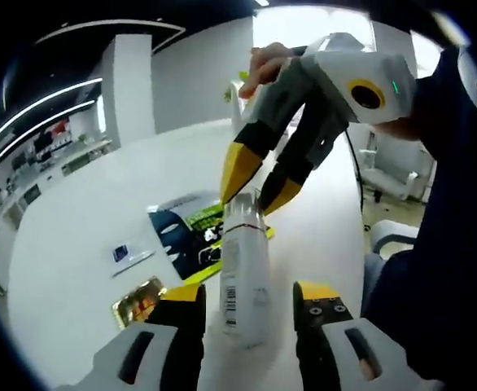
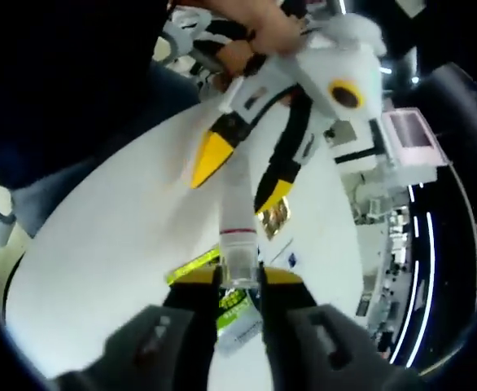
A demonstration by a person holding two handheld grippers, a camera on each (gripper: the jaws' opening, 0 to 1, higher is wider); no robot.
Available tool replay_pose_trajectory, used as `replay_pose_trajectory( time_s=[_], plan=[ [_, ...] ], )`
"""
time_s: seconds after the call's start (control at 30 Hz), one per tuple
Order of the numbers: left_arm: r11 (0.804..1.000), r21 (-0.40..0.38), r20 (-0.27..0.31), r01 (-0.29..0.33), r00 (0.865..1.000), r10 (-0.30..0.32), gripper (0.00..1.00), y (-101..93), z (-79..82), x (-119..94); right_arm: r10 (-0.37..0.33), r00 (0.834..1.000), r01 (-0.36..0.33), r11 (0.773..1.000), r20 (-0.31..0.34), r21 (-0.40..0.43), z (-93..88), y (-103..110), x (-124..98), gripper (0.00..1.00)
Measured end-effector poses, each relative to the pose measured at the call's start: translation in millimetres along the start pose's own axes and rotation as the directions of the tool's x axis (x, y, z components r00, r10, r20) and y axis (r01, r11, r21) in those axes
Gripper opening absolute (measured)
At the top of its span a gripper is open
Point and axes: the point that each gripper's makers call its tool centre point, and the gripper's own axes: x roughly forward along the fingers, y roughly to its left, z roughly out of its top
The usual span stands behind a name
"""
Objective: Arrange the skincare products in the storage area until every visible bottle or jar stands upright without overlapping.
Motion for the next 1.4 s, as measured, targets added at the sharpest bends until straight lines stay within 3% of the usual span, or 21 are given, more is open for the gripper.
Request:
replay_pose_trajectory(
  time_s=[0.23, 0.47, 0.67, 1.4],
  plan=[
    [0.998, -0.044, 0.009, 0.038, 0.999, -0.038, 0.34, -4.0, 0.1, 3, -0.047, 0.999, 0.044, 0.994, -0.026, -0.103, 0.7, -5, -4, 0.18],
    [0.993, -0.089, 0.020, 0.080, 0.997, -0.078, 0.28, -8.4, 1.2, 3, -0.048, 0.998, 0.043, 0.986, -0.029, -0.162, 6.4, -2, -4, 0.18],
    [0.990, -0.107, -0.003, 0.093, 0.996, -0.094, 0.24, -11.3, 0.4, 6, -0.039, 0.999, 0.030, 0.972, -0.034, -0.232, 11.3, 3, -2, 0.18],
    [0.991, -0.112, 0.034, 0.074, 0.997, -0.071, 0.22, -10.6, 6.6, 5, -0.097, 0.995, 0.099, 0.960, 0.018, -0.261, 6.7, 0, -6, 0.19]
  ],
)
